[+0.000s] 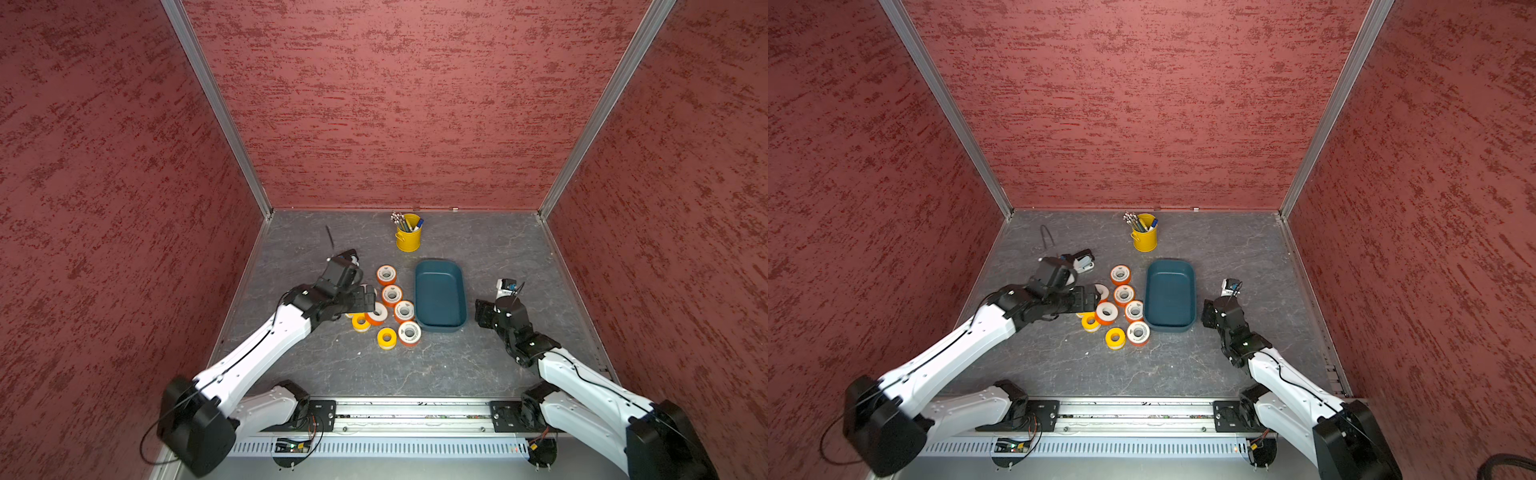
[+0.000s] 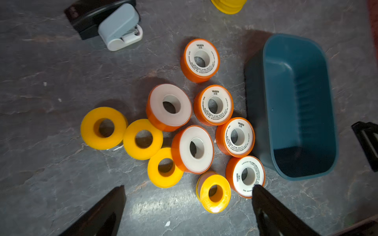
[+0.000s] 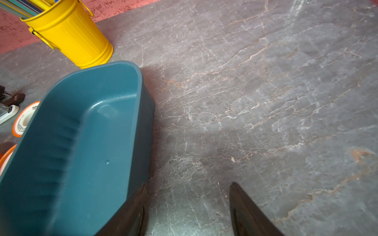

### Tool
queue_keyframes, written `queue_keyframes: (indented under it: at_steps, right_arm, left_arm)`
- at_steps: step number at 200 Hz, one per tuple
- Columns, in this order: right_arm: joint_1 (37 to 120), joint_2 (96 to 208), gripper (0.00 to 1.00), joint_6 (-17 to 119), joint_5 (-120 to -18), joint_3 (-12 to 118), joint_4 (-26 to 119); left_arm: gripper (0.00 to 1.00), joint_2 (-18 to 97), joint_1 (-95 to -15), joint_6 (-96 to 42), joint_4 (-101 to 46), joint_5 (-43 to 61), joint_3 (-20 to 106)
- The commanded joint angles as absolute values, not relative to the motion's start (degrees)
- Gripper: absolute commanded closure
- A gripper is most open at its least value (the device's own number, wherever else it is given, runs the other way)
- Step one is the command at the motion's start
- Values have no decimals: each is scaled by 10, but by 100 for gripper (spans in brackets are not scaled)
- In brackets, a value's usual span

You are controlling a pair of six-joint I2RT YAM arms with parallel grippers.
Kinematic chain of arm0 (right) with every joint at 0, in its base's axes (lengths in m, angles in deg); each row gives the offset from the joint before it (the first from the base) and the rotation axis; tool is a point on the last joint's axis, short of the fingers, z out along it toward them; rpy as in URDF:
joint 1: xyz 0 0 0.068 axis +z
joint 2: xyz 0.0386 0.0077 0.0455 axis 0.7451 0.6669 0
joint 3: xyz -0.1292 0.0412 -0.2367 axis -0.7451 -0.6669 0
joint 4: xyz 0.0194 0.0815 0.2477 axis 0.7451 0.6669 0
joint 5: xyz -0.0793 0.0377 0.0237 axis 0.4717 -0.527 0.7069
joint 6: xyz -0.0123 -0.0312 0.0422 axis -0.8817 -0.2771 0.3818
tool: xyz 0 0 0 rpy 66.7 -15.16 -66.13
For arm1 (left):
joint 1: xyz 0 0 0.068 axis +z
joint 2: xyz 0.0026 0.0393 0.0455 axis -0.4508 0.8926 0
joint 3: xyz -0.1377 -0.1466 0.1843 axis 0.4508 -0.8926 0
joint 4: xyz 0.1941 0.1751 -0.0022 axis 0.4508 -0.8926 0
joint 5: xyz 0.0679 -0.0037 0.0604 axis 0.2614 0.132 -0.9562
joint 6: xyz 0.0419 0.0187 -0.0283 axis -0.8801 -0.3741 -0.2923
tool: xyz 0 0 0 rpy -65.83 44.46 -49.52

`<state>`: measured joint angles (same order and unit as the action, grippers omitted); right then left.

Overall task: Put the sealing tape into the storage box
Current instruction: Pick up the sealing tape at the center of the board.

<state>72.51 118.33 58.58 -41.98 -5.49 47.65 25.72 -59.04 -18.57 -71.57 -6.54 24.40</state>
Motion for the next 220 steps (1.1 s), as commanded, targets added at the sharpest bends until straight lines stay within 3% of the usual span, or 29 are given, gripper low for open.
queue_keyframes:
  at_steps: [1,89,220]
  right_arm:
    - [728,1184,35,591,-423,-39,462]
    - [728,1229,35,588,-426,-23,456]
    - [729,1245,33,587,-429,-15,458]
  left_arm:
    - [0,326,-597,-199,-647,-88,289]
    - [0,675,-566,-272,-718,-74,587]
    - [0,810,-578,-271,-754,-126,666]
